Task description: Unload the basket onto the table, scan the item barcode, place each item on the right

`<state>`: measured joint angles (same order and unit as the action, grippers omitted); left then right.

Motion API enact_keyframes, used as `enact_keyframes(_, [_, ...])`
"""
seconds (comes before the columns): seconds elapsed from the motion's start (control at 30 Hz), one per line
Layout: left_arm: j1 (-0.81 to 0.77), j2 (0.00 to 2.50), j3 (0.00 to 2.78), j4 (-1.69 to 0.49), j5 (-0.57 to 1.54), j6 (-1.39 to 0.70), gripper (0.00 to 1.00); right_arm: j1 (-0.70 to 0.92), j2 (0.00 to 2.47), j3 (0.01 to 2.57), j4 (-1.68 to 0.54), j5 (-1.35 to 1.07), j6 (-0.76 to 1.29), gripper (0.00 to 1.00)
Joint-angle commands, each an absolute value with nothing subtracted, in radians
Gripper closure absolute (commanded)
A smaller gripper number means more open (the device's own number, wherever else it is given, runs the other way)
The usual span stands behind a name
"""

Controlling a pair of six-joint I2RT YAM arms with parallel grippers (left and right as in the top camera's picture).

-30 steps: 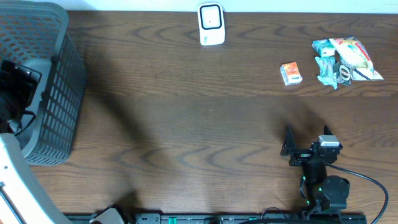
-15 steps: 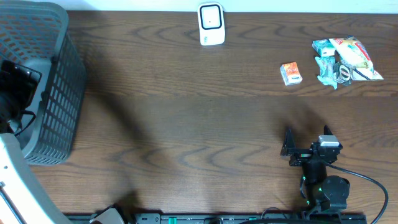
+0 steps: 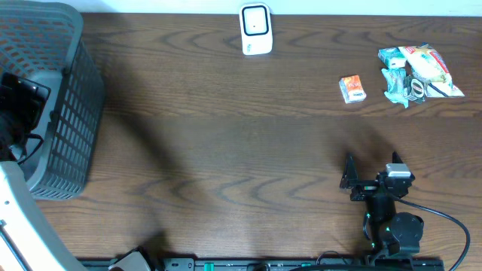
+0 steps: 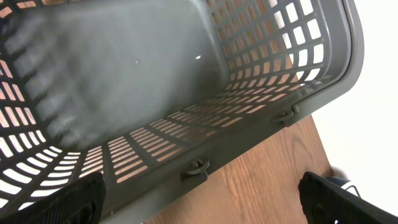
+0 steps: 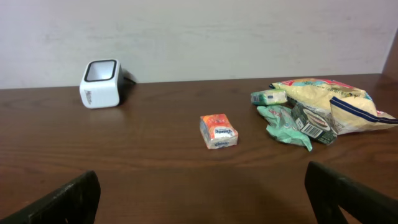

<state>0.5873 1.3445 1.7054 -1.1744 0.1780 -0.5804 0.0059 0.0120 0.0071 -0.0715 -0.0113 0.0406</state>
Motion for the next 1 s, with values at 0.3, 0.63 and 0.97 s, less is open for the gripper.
enact_keyframes(0.3, [0.591, 1.339, 1.719, -1.176, 0.173, -0.589, 0.04, 0.008, 0.006, 0.006, -0.076, -0.009, 0.028, 0.01])
enact_keyframes(0.63, [0.591, 1.339, 1.719, -1.158, 0.043, -0.588, 0.02, 0.008, 0.006, 0.006, -0.076, -0.009, 0.029, 0.01])
enact_keyframes(0.97, [0.590, 1.312, 1.718, -1.321, 0.010, -0.570, 0.02, 0.008, 0.006, 0.006, -0.076, -0.009, 0.028, 0.01])
